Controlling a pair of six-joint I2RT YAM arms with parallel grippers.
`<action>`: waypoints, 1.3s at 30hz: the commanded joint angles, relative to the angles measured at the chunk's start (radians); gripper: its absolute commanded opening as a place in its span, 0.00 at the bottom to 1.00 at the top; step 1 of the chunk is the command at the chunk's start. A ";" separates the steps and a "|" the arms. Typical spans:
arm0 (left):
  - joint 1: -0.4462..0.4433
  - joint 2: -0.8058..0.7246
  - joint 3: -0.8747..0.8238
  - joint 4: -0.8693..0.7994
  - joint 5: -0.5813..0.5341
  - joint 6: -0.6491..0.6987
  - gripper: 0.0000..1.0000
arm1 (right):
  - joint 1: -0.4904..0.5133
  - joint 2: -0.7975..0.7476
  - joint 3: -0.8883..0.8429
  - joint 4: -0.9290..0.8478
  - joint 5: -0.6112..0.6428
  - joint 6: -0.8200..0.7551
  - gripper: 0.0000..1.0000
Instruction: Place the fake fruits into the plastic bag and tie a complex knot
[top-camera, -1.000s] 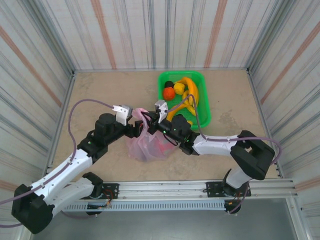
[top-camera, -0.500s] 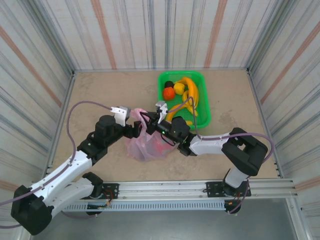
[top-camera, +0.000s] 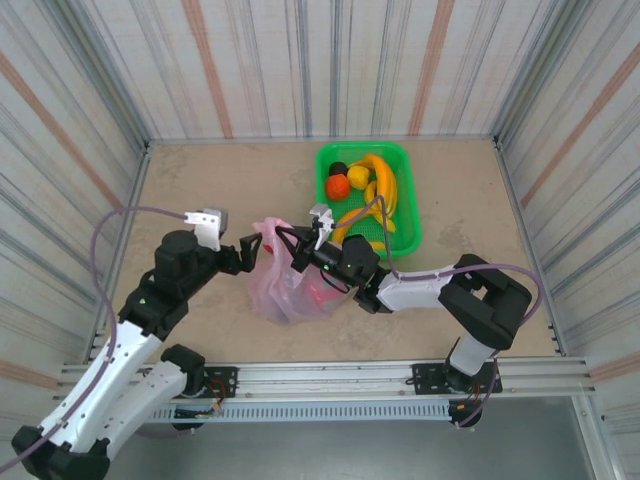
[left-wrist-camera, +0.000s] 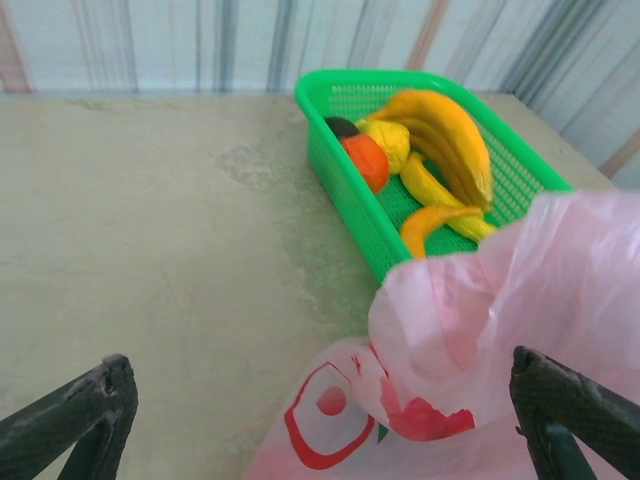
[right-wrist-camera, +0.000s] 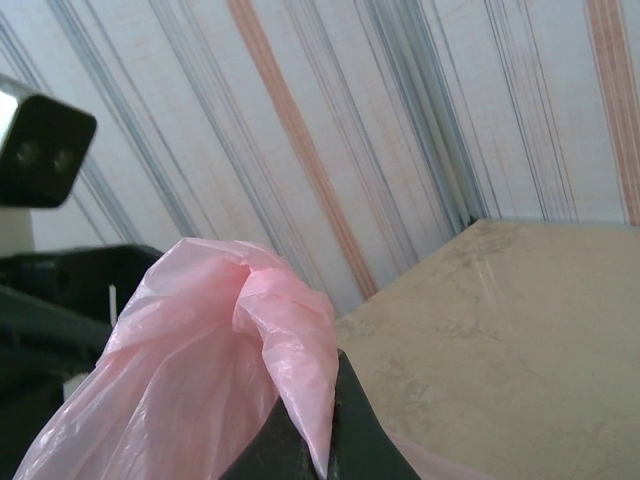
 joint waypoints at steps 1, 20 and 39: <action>0.058 -0.036 0.088 -0.138 0.021 0.013 0.99 | -0.002 0.022 -0.016 0.061 -0.028 0.000 0.00; 0.241 0.153 0.010 0.245 0.580 -0.842 0.85 | -0.014 0.016 -0.028 0.078 -0.045 0.013 0.00; 0.177 0.193 -0.064 0.273 0.536 -0.894 0.45 | -0.012 0.012 -0.029 0.078 -0.039 0.015 0.00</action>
